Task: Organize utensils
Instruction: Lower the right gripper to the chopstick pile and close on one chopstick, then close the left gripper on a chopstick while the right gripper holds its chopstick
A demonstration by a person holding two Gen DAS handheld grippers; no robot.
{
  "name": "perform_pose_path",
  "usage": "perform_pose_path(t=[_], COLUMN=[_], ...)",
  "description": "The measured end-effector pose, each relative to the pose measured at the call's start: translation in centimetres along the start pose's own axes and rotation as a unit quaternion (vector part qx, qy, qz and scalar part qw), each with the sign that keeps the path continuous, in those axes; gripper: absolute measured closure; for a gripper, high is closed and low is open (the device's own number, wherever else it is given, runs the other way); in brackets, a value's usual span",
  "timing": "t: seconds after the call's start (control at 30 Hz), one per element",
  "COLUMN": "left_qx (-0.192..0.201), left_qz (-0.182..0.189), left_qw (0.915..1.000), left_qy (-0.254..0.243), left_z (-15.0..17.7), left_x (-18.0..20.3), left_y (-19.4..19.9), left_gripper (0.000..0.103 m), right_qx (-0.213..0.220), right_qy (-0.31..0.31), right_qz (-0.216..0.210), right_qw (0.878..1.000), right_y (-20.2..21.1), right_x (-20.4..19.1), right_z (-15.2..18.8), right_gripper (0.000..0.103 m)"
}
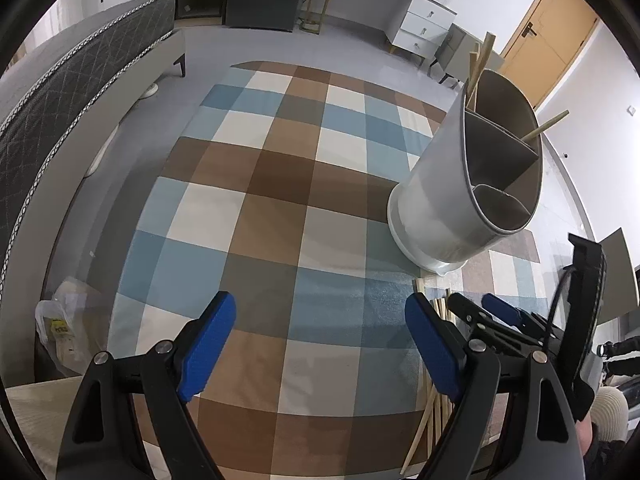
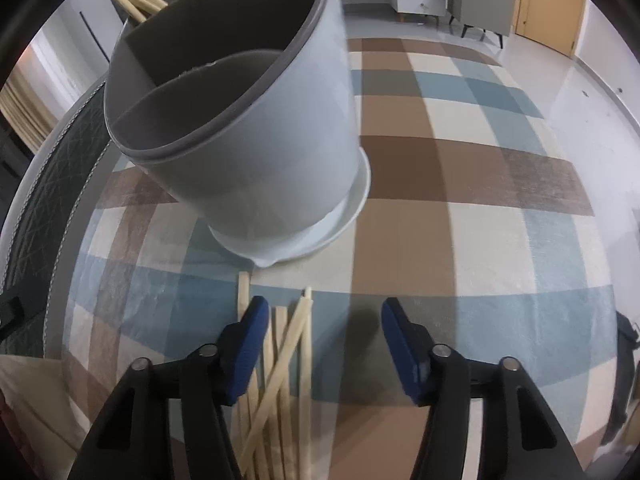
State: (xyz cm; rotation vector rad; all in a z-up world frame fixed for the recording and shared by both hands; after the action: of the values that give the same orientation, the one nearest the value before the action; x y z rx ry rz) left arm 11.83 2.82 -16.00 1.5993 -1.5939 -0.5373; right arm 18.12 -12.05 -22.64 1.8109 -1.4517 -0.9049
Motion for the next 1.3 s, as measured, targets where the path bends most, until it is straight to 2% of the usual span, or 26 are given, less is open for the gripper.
perform_pose_path(t=[0.03, 0.13, 0.2, 0.27, 0.63, 0.83, 1.07, 1.3], left_qx=[0.0, -0.003, -0.007, -0.009, -0.015, -0.049, -0.076, -0.078], left_qz=[-0.001, 0.001, 0.0, -0.004, -0.007, 0.004, 0.024, 0.027], left_qw=[1.0, 1.0, 1.0, 0.9999, 0.9996, 0.9987, 0.9967, 0.9964], left_qy=[-0.003, -0.003, -0.002, -0.004, -0.025, -0.01, 0.016, 0.018], left_z=[0.0, 0.0, 0.1, 0.2, 0.7, 2.0, 3.3, 3.4], left_x=[0.0, 0.0, 0.0, -0.1, 0.9, 1.6, 2.9, 4.5], left_y=[0.0, -0.1, -0.3, -0.4, -1.0, -1.9, -2.8, -3.7], left_gripper=[0.02, 0.02, 0.02, 0.02, 0.02, 0.02, 0.02, 0.02], right_qx=[-0.002, -0.003, -0.004, -0.004, 0.033, 0.082, 0.122, 0.137], right_qy=[0.004, 0.023, 0.023, 0.014, -0.066, -0.12, -0.187, -0.249], right_qz=[0.002, 0.015, 0.016, 0.017, -0.005, -0.03, -0.068, -0.104], right_qw=[1.0, 1.0, 1.0, 1.0, 0.997, 0.989, 0.973, 0.953], right_y=[-0.2, -0.5, -0.5, -0.4, 1.9, 4.5, 7.4, 9.2], right_x=[-0.1, -0.4, -0.4, -0.1, 2.0, 3.7, 5.6, 7.4], right_z=[0.1, 0.1, 0.1, 0.1, -1.0, -2.9, -3.9, -3.9], right_gripper=[0.051, 0.066, 0.082, 0.092, 0.096, 0.096, 0.097, 0.097])
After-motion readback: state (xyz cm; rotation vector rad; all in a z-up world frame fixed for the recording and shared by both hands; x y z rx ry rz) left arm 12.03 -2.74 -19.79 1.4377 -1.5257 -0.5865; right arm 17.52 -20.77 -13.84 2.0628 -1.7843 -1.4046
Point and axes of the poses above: each gripper's, at about its wrist camera, not at the fingertips, and y roughly against the way its jaws point, x to its right, z to its underside, the point moved 10 cm from there along -y, roughly the way its jaws point, and after that the axes turned 10 degrees about x, right-handed, at the moved point
